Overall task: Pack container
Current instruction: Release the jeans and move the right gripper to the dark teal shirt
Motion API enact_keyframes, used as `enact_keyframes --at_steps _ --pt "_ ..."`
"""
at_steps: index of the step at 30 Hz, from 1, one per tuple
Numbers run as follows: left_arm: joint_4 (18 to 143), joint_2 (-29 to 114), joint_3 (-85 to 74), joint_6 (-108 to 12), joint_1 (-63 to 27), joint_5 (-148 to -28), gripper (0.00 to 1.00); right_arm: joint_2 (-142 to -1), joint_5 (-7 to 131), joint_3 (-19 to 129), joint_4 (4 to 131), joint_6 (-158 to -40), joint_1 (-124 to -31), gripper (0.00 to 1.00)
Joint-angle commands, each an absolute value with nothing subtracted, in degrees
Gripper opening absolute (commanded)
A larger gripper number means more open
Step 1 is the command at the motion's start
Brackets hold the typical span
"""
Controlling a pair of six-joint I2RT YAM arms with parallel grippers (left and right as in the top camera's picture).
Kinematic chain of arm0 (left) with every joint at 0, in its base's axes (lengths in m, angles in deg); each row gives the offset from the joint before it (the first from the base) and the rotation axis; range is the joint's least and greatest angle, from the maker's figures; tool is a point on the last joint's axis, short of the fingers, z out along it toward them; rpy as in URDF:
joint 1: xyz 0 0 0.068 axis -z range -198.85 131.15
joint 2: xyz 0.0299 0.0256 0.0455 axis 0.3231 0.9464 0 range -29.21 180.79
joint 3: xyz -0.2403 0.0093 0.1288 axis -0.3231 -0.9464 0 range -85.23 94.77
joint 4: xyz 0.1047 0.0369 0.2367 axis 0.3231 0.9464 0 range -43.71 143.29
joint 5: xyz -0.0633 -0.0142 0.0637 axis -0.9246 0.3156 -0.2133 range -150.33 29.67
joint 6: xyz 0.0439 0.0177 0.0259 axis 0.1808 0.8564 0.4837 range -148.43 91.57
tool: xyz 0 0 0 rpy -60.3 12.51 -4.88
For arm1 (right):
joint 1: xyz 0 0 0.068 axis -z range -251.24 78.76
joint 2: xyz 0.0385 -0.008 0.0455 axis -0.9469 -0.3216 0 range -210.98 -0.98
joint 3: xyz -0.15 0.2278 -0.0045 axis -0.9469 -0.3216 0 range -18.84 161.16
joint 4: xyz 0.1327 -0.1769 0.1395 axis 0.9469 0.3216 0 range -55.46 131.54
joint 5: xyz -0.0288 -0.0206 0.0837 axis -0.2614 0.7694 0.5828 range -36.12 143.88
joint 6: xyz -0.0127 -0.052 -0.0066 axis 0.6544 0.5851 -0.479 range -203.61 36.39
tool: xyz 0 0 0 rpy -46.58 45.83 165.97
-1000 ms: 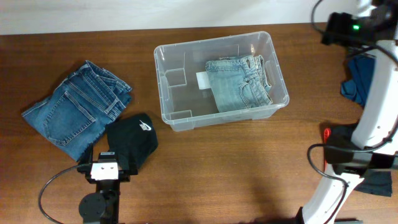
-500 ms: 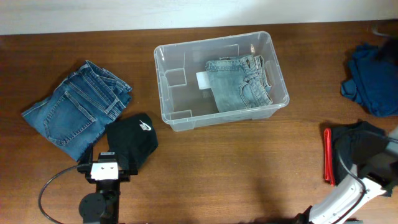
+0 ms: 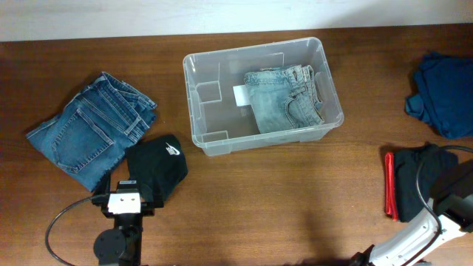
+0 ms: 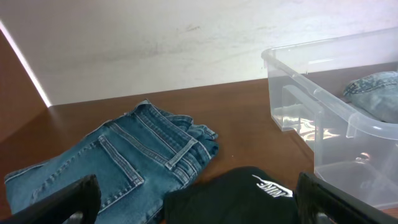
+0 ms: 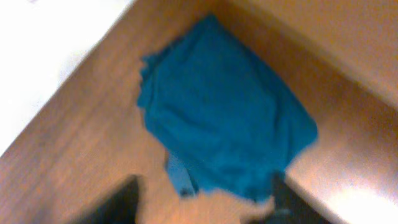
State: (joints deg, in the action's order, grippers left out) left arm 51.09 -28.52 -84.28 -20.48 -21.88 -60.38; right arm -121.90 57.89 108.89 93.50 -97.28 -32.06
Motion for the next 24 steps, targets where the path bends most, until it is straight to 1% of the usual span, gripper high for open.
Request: enact_keyframes --at_steps 1,2,3,7,10,20,24 --pt "51.0 -28.8 -84.7 -19.6 -22.1 -61.0 1.00 -122.0 57.8 103.7 86.7 -97.5 -33.0 0.12" --pt "51.0 -28.8 -84.7 -19.6 -22.1 -61.0 1.00 -122.4 57.8 102.9 85.5 -97.4 -33.0 0.04" --pt "51.0 -28.8 -84.7 -19.6 -22.1 -61.0 1.00 -123.1 57.8 101.9 83.8 -97.4 -33.0 0.04" --pt "51.0 -28.8 -84.7 -19.5 -22.1 -61.0 1.00 -126.2 57.8 97.8 77.5 -96.1 -33.0 0.04" --pt "51.0 -28.8 -84.7 -19.6 -22.1 -61.0 1.00 -130.3 57.8 96.8 75.1 -96.1 -33.0 0.04" --pt "51.0 -28.8 -84.7 -19.6 -22.1 -61.0 1.00 -141.5 58.2 96.8 74.9 -96.1 -33.0 0.04" --pt "51.0 -28.8 -84.7 -19.6 -22.1 -61.0 1.00 -143.9 64.8 96.8 77.3 -96.3 -33.2 0.05"
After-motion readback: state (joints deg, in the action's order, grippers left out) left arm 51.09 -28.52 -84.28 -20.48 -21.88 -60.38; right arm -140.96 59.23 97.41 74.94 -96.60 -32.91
